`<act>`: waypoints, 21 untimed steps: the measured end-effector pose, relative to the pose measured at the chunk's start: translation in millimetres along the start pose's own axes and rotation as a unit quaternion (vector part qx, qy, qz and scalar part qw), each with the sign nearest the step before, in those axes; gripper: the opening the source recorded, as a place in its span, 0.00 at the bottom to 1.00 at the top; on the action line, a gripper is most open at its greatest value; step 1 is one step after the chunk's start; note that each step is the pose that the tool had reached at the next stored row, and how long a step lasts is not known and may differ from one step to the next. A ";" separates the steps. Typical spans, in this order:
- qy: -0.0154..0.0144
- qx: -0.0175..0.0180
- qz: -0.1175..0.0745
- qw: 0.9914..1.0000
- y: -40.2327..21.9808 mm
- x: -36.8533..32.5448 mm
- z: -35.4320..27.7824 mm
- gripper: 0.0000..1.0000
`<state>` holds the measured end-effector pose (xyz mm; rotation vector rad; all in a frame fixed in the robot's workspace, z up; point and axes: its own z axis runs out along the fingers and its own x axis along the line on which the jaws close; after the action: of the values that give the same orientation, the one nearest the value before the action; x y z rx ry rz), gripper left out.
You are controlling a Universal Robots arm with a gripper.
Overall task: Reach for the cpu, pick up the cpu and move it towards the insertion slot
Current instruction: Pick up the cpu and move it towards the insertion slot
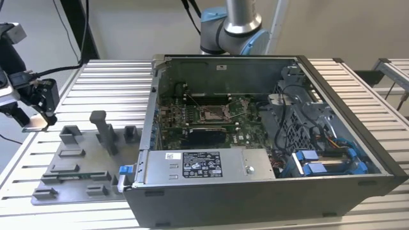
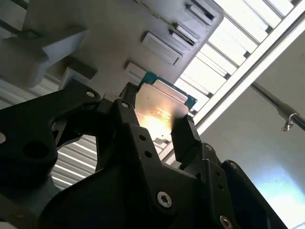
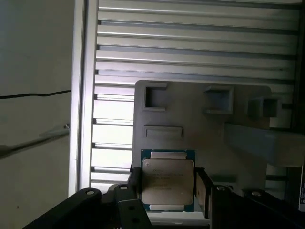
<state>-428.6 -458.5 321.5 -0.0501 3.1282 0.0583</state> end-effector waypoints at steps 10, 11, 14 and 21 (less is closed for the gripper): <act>0.000 0.000 0.000 1.000 0.9 -0.3 -24.3 0.00; 0.000 0.000 0.000 1.000 1.0 -0.4 -27.8 0.00; 0.000 0.000 0.000 1.000 1.4 -0.5 -37.4 0.00; 0.000 0.000 0.000 1.000 2.2 -0.8 -58.5 0.00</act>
<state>-428.5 -458.5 380.1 -0.0501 3.1282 0.0576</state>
